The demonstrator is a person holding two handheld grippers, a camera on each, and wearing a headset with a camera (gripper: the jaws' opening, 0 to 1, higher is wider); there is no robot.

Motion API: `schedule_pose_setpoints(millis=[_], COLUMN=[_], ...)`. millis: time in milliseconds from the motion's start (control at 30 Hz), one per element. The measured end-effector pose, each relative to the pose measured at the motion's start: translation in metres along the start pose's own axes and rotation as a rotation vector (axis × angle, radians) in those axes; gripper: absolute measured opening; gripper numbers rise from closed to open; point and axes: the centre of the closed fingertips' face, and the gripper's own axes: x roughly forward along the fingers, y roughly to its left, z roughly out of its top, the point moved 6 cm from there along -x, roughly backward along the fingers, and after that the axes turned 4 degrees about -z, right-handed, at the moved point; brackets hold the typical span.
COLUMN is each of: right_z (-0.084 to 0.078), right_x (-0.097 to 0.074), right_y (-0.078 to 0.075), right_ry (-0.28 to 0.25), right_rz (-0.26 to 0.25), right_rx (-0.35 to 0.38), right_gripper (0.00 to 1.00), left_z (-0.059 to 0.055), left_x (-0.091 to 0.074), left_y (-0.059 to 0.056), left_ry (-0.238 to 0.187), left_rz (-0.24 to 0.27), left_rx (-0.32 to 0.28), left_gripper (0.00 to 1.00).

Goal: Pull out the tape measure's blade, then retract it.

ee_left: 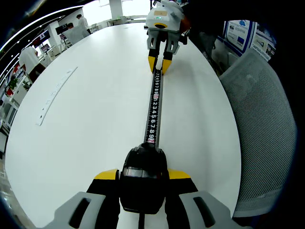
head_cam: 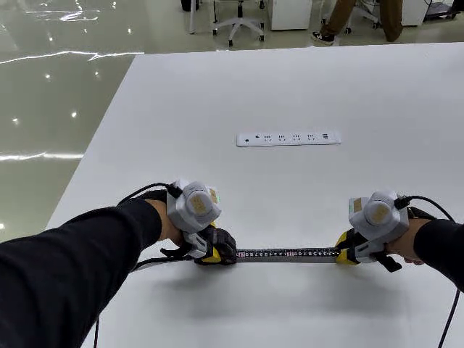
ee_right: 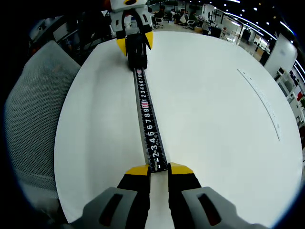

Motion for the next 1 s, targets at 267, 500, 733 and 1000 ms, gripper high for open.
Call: schedule_pose_setpoints(millis=[267,500,733,1000], right_z=[-0.004,-0.008,-0.011,-0.014], right_x=[-0.002,-0.005,-0.007,-0.011], right_y=[0.0,-0.001,-0.001,-0.001], right_ry=[0.004,0.008,0.007,0.007], right_rz=[-0.001,-0.005,-0.007,-0.007], right_rx=[0.005,0.009,0.01,0.012], right_gripper=[0.08,0.08,0.08,0.08], left_z=[0.0,0.0,0.0,0.0], left_x=[0.0,0.0,0.0,0.0], left_y=[0.0,0.0,0.001,0.0], left_ry=[-0.006,-0.007,-0.007,-0.006], left_rz=[0.001,0.001,0.002,0.001], left_rx=[-0.003,-0.004,-0.005,-0.006], left_gripper=[0.33,0.33,0.33,0.33])
